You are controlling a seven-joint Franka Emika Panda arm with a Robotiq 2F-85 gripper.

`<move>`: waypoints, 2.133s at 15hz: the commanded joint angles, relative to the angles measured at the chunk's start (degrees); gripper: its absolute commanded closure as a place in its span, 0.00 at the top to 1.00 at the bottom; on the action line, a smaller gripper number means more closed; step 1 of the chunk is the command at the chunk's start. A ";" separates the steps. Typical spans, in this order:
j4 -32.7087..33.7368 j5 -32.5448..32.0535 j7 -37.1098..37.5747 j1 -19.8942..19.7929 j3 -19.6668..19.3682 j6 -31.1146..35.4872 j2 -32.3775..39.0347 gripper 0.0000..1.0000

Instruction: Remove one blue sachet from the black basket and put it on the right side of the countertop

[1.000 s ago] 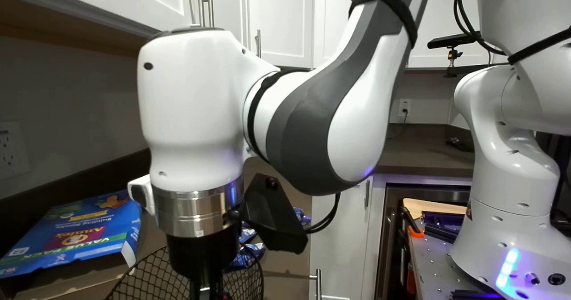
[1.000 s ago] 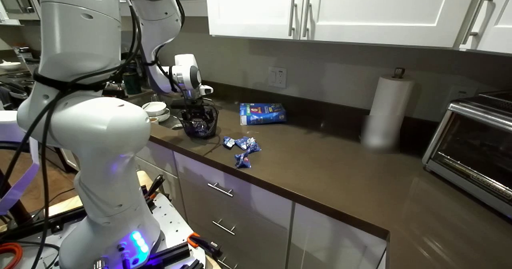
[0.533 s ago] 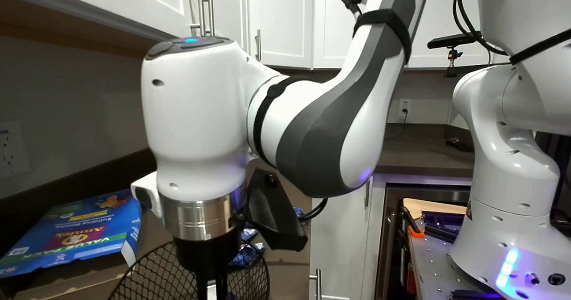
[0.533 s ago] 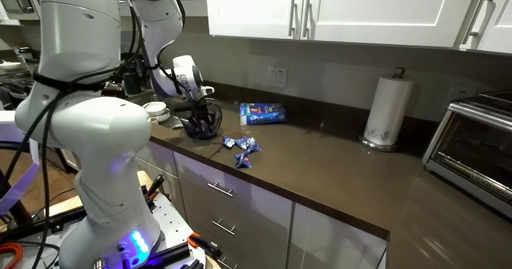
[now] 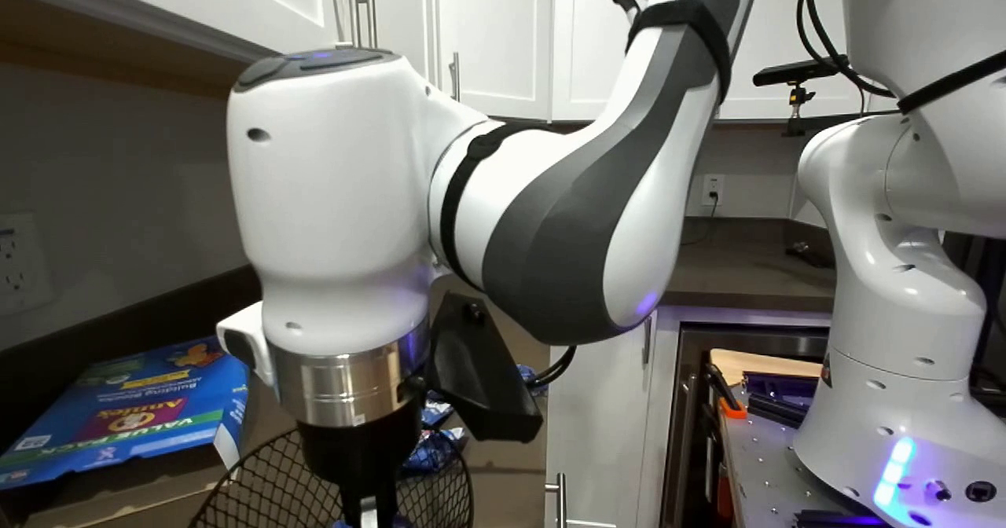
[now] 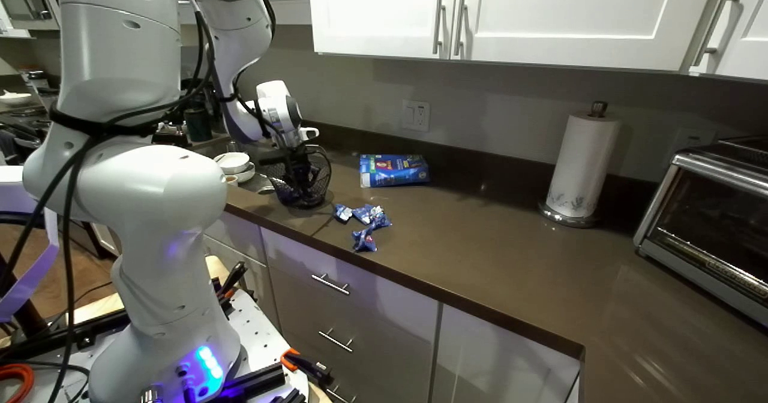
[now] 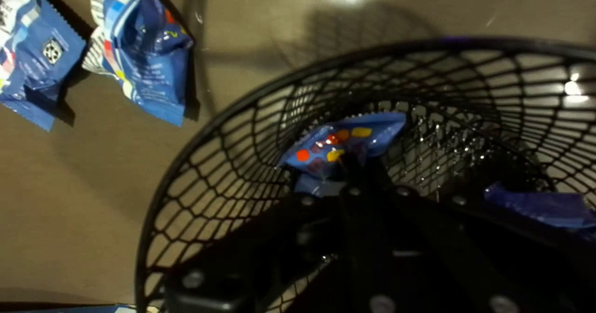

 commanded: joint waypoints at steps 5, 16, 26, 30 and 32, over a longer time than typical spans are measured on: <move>-0.58 14.42 -11.64 -4.41 7.84 -5.08 -6.82 0.02; -2.05 28.27 -20.94 -10.90 7.41 -8.14 -23.12 0.03; -12.88 33.54 -25.28 -18.65 -1.43 -4.95 -27.69 0.02; -14.84 34.73 -29.21 -21.05 -4.64 1.00 -23.78 0.02; -15.20 33.80 -30.01 -22.11 -5.33 5.14 -21.03 0.02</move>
